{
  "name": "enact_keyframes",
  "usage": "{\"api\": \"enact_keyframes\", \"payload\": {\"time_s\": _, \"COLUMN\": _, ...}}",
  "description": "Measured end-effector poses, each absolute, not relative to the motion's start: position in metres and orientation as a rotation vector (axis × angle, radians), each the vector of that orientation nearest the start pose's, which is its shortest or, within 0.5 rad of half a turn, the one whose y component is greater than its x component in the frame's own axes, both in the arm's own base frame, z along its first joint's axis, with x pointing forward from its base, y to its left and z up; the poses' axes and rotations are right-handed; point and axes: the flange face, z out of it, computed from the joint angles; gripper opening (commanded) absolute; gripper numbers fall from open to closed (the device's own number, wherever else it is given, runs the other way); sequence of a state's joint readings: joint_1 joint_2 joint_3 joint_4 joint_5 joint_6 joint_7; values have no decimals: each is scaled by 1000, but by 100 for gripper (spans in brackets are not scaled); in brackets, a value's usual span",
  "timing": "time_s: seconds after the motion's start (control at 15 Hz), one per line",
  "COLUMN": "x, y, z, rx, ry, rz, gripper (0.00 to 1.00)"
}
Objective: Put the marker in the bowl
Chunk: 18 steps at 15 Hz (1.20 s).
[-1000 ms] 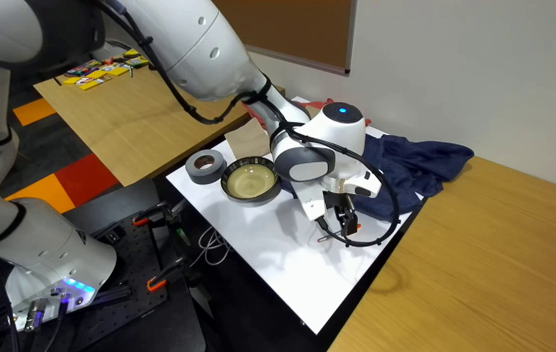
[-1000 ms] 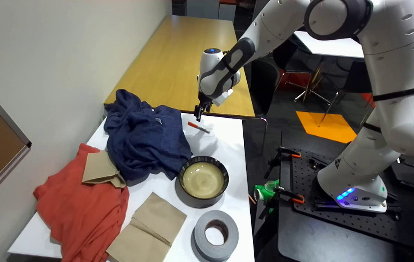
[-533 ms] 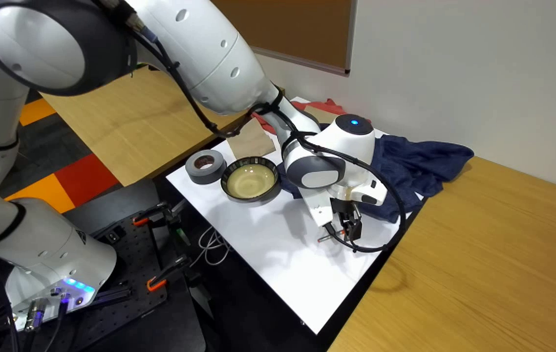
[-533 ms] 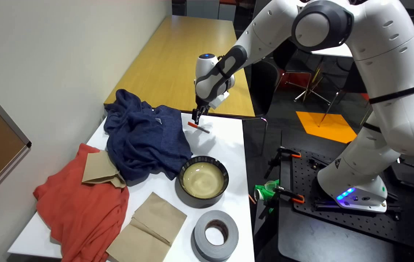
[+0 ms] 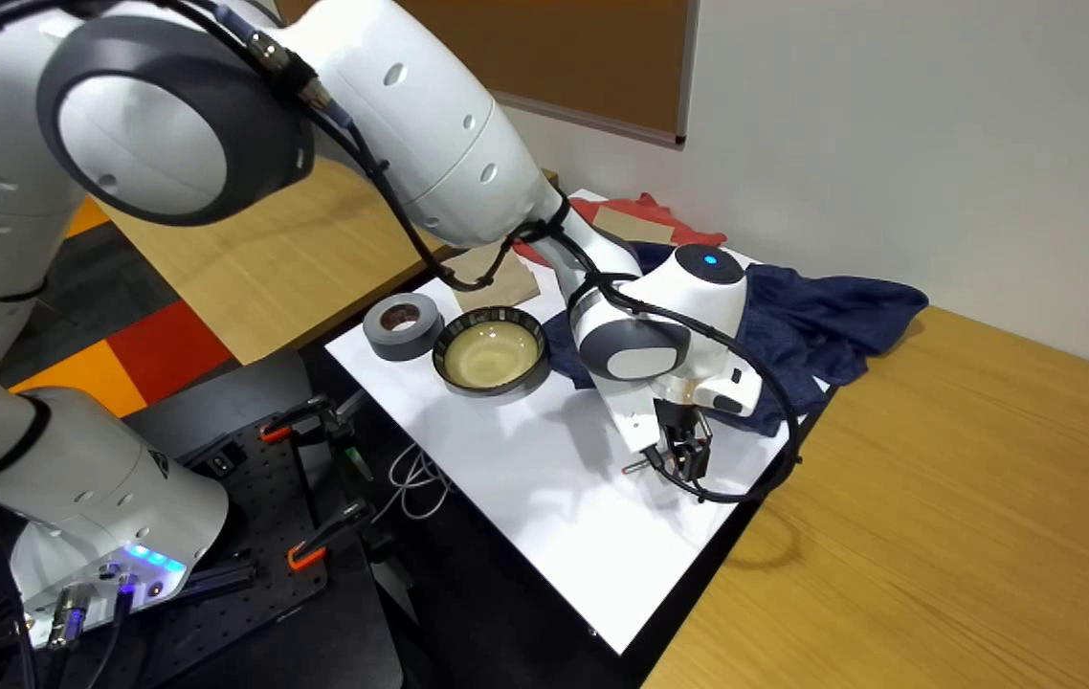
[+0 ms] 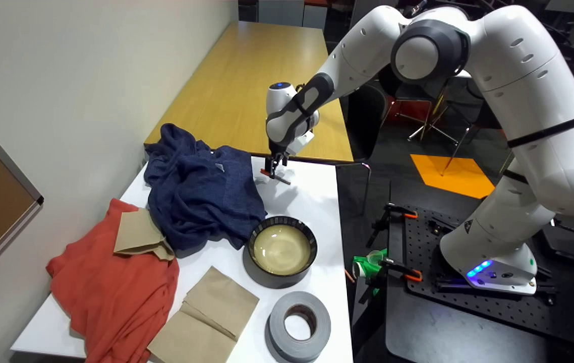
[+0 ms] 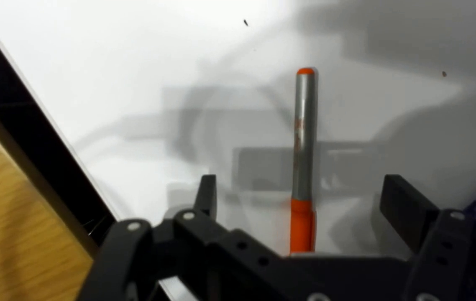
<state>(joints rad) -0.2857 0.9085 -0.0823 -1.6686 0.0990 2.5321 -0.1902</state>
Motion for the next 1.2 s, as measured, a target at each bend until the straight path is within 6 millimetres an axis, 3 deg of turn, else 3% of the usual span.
{"api": "enact_keyframes", "payload": {"time_s": 0.13, "x": 617, "y": -235, "z": 66, "rx": -3117, "ry": 358, "rz": 82, "gripper": 100}}
{"api": "enact_keyframes", "payload": {"time_s": 0.2, "x": 618, "y": -235, "z": 63, "rx": -3116, "ry": 357, "rz": 88, "gripper": 75}}
{"api": "enact_keyframes", "payload": {"time_s": 0.33, "x": 619, "y": -235, "z": 58, "rx": -3115, "ry": 356, "rz": 96, "gripper": 66}}
{"api": "enact_keyframes", "payload": {"time_s": 0.87, "x": 626, "y": -238, "z": 56, "rx": -3115, "ry": 354, "rz": 96, "gripper": 3}}
{"api": "enact_keyframes", "payload": {"time_s": 1.0, "x": 626, "y": -238, "z": 57, "rx": -3115, "ry": 355, "rz": 95, "gripper": 0}}
{"api": "enact_keyframes", "payload": {"time_s": 1.2, "x": 627, "y": -239, "z": 57, "rx": -3115, "ry": 356, "rz": 94, "gripper": 4}}
